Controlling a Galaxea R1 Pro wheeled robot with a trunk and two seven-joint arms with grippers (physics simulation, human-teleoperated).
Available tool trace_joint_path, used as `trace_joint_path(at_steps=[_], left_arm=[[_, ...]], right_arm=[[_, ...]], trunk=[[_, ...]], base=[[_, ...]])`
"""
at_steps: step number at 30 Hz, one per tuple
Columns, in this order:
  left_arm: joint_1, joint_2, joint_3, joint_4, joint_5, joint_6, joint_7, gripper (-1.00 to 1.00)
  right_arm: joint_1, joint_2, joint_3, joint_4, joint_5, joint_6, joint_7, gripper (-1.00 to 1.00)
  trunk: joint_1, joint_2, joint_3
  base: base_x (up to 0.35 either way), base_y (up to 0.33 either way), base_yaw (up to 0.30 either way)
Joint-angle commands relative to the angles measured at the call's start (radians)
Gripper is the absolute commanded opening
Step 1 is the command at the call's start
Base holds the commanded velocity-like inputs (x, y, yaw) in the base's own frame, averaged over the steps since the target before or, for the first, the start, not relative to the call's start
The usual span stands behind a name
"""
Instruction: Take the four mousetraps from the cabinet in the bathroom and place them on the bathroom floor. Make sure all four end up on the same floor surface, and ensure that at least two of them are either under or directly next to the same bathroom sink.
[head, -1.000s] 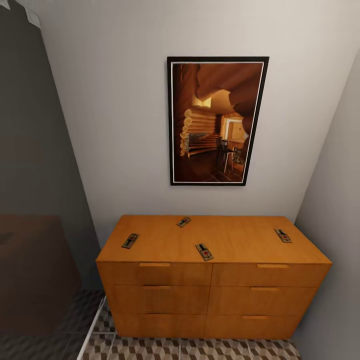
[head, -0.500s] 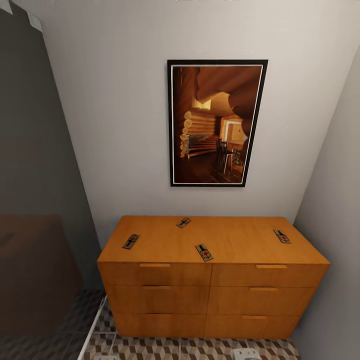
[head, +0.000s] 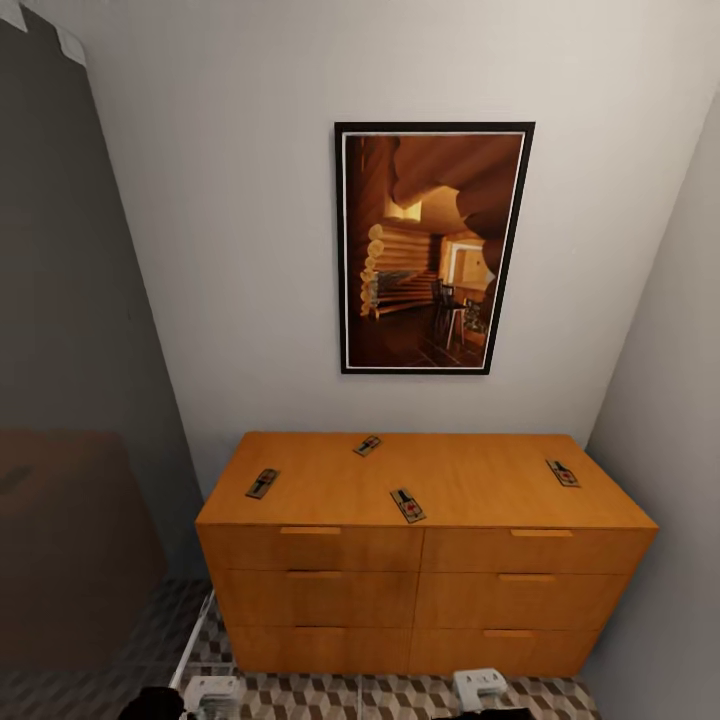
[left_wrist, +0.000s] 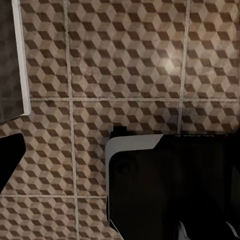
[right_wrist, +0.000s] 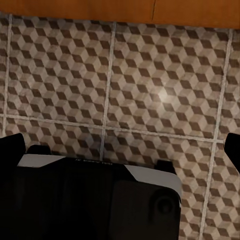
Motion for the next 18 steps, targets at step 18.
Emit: trace_joint_path(at_steps=[18], left_arm=[[-0.043,-0.002,-0.001,-0.073,-0.007,0.004,0.004,1.0]], right_arm=[[-0.081,0.014,0.027,-0.081,0.0,0.111,-0.005,1.0]], trunk=[[0.0,-0.001,-0.001]], base=[[0.0,0.0,0.0]])
